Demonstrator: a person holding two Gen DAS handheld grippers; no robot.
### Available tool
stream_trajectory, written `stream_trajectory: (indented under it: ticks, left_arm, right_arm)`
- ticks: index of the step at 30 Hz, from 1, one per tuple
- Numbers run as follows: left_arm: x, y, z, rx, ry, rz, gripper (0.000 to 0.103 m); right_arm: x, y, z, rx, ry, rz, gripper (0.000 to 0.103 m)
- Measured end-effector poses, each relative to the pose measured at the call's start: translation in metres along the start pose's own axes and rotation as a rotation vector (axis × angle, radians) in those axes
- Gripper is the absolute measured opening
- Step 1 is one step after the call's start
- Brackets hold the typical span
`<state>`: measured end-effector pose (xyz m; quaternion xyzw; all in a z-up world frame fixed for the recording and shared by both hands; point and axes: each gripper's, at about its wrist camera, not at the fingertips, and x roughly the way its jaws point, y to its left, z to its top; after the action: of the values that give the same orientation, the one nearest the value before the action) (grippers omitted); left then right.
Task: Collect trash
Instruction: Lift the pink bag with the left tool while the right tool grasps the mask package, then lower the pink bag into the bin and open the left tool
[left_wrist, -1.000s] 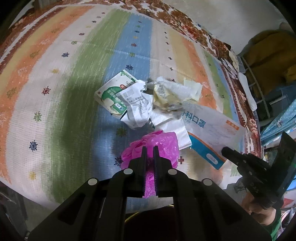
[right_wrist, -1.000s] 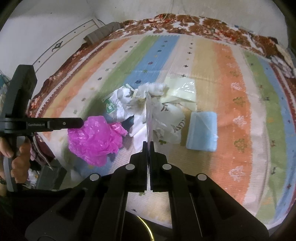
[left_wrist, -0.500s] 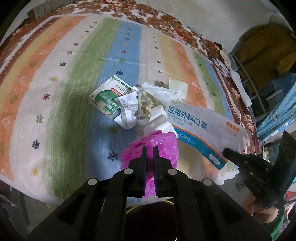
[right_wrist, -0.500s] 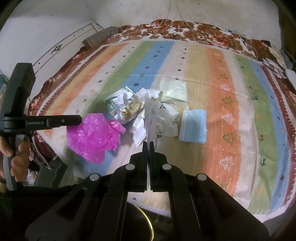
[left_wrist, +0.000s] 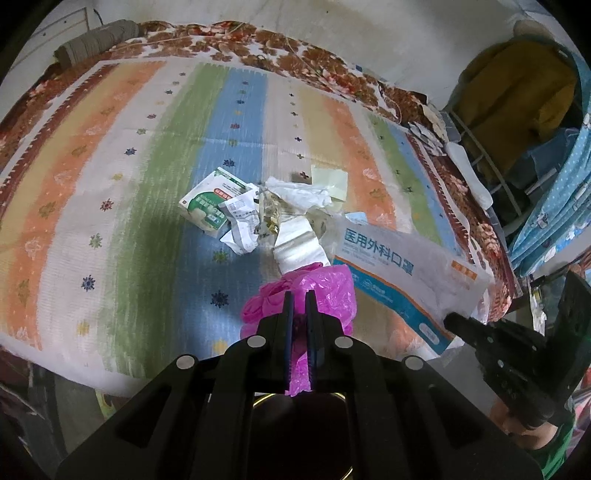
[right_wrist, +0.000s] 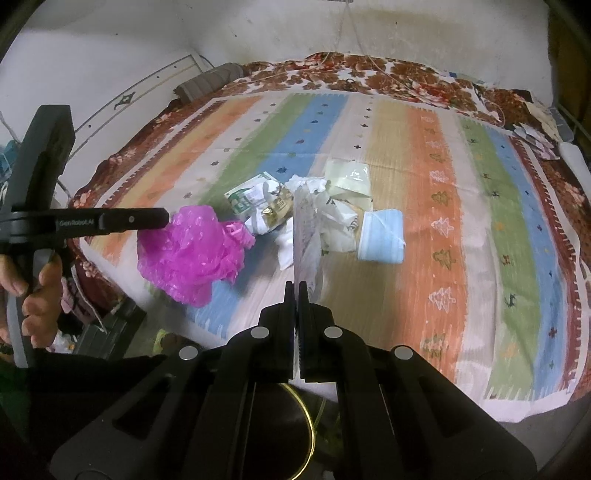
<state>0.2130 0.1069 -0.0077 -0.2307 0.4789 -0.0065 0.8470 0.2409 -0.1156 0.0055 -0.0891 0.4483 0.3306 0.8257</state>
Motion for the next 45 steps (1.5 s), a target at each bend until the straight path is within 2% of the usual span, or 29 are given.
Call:
stream_trajectory:
  ticks: [8,23,37,45]
  left_arm:
    - [-0.021,-0.004,-0.019,0.004,-0.033,-0.009,0.005]
    - [-0.053,-0.011,-0.062,0.027,-0.084,0.007,0.005]
    - [-0.06,-0.023,-0.118,0.058,-0.074,0.018,0.005]
    - [-0.056,-0.028,-0.15,0.053,-0.051,0.035,0.005]
  right_arm:
    - [-0.025,0.019,-0.024,-0.02,-0.021,0.02,0.001]
    - [-0.038,0.038,-0.069,-0.032,0.012,0.02,0.001]
    - [-0.042,0.049,-0.109,-0.041,0.073,0.034,0.001]
    - [-0.034,0.06,-0.133,-0.07,0.137,0.026,0.001]
